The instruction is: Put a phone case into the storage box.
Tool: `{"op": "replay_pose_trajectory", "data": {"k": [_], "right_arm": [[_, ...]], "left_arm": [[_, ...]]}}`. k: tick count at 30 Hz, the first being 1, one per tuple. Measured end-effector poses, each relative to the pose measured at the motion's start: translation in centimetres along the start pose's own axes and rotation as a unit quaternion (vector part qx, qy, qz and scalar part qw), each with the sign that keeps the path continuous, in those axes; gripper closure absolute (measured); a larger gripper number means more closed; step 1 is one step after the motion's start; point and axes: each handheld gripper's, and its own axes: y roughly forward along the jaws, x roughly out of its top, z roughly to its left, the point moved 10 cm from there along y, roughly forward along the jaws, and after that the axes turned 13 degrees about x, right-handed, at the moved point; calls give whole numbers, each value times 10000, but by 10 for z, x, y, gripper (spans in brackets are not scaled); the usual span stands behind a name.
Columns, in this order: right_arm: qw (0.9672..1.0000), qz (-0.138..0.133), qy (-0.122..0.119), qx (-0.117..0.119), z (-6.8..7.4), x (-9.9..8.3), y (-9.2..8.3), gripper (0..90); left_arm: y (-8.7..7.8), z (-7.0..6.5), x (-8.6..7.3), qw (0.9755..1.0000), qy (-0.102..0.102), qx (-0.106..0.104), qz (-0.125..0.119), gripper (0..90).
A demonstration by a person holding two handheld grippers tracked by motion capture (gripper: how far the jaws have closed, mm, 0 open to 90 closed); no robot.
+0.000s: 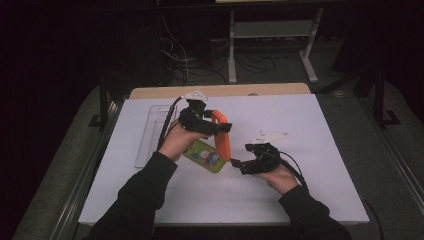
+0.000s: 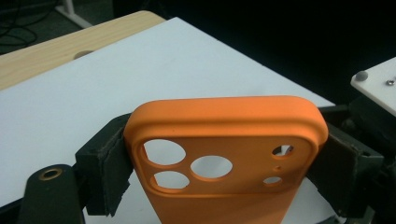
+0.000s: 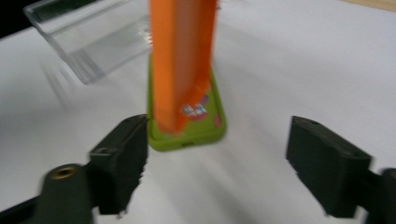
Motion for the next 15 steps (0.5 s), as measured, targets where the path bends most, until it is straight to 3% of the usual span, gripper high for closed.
{"op": "replay_pose_trajectory", "data": {"k": [6, 11, 15], "right_arm": [[9990, 250, -50, -359, -16, -16, -15, 2], [9984, 256, -64, -505, -25, -29, -34, 2], [9977, 270, -83, -611, -27, -40, -44, 2]], "left_arm": [[-5, 12, 11, 9995, 102, 277, 110, 159], [-10, 23, 18, 9987, 77, 497, 104, 159], [-14, 39, 23, 9967, 124, 793, 147, 159]]}}
